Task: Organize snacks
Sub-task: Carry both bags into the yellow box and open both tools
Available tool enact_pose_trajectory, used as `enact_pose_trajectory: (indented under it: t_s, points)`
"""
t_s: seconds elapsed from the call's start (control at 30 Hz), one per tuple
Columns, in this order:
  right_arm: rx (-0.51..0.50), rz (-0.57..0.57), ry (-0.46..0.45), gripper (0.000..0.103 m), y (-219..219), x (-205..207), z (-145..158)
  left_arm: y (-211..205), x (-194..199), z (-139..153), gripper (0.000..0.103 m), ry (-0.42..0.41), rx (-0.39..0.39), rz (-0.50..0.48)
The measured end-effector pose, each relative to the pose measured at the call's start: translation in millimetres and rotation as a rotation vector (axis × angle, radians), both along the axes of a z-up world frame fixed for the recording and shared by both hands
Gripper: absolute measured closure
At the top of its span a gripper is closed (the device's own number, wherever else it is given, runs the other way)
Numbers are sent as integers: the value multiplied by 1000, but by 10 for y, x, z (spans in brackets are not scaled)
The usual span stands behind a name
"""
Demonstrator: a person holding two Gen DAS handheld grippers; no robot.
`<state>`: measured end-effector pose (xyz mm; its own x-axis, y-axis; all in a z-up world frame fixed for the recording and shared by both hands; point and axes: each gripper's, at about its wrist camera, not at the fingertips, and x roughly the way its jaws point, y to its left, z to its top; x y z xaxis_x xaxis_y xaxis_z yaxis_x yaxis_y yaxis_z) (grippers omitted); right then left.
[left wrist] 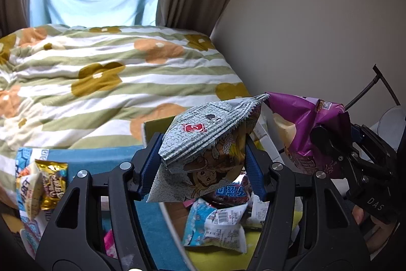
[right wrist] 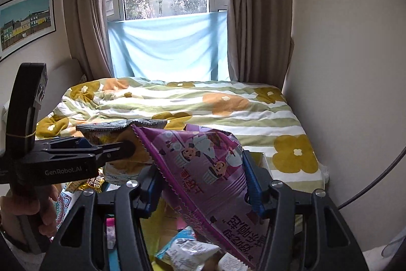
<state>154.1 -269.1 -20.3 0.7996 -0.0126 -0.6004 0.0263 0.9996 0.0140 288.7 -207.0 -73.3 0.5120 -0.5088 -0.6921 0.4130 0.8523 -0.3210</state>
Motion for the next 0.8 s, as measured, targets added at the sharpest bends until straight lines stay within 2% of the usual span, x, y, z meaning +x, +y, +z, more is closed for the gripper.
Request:
enact_pose_trajectory:
  t_s: [0.13, 0.2, 0.23, 0.27, 0.33, 0.57, 0.8]
  points:
    - [9, 14, 48, 50, -240, 183, -141, -222, 147, -245, 47, 61, 5, -1]
    - [14, 12, 68, 50, -331, 257, -219, -312, 227, -353, 43, 90, 2, -18]
    - [20, 7, 75, 50, -376, 289, -251, -358, 264, -403, 32, 107, 1, -28]
    - [29, 0, 81, 50, -406, 315, -281, -388, 288, -443, 13, 122, 14, -28]
    - [41, -21, 93, 50, -453, 358, -349, -408, 306, -489, 1, 125, 52, -24]
    - [77, -51, 141, 50, -614, 494, -522, -324, 181, -437, 1, 78, 171, -34]
    - [74, -68, 174, 50, -694, 660, -542, -267, 85, -415, 1, 58, 216, -52]
